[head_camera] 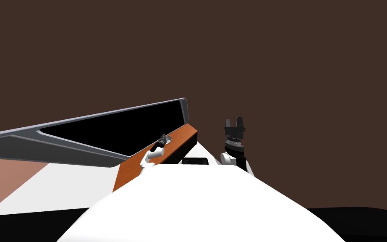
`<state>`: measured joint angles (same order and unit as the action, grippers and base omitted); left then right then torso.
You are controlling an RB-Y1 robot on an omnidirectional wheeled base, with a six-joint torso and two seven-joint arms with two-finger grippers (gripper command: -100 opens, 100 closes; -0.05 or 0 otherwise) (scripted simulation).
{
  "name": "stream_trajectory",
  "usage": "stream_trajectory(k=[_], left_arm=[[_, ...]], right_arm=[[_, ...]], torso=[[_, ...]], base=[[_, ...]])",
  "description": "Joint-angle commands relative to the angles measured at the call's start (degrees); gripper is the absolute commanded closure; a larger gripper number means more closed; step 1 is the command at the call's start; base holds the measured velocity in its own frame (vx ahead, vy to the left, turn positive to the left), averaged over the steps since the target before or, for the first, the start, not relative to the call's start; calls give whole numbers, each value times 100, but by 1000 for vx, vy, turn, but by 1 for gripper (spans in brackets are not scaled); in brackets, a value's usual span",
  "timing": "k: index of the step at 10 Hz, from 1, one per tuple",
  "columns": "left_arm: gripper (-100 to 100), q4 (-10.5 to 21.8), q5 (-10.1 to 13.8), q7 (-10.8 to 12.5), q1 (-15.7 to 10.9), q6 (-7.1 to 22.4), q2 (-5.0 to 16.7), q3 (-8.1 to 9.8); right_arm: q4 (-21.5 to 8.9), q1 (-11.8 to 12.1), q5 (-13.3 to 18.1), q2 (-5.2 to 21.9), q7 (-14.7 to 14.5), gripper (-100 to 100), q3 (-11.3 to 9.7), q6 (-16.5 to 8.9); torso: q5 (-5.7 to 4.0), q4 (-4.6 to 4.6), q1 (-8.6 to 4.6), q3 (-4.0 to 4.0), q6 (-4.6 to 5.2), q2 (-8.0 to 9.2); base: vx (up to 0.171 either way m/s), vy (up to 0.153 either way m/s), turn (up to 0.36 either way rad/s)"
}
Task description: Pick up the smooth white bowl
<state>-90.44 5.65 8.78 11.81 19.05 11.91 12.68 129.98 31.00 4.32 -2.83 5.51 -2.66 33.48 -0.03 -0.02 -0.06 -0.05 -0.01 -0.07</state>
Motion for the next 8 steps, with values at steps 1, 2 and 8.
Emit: stream_trajectory(k=[1,2,8], left_arm=[[-100,189,26,-12,-95,278,12,90],[-100,337,55,-21,-193,446,31,167],[-100,1233,183,-74,-566,1110,112,473]], right_arm=[[0,0,0,0,0,0,0,0],[0,0,0,0,0,0,0,0],[0,0,0,0,0,0,0,0]], torso=[[0,0,0,0,0,0],[0,0,1,0,0,-1],[1,-1,6,-3,-1,-6]], base=[[24,-16,-37],[31,-27,-47],[34,-8,-33]])
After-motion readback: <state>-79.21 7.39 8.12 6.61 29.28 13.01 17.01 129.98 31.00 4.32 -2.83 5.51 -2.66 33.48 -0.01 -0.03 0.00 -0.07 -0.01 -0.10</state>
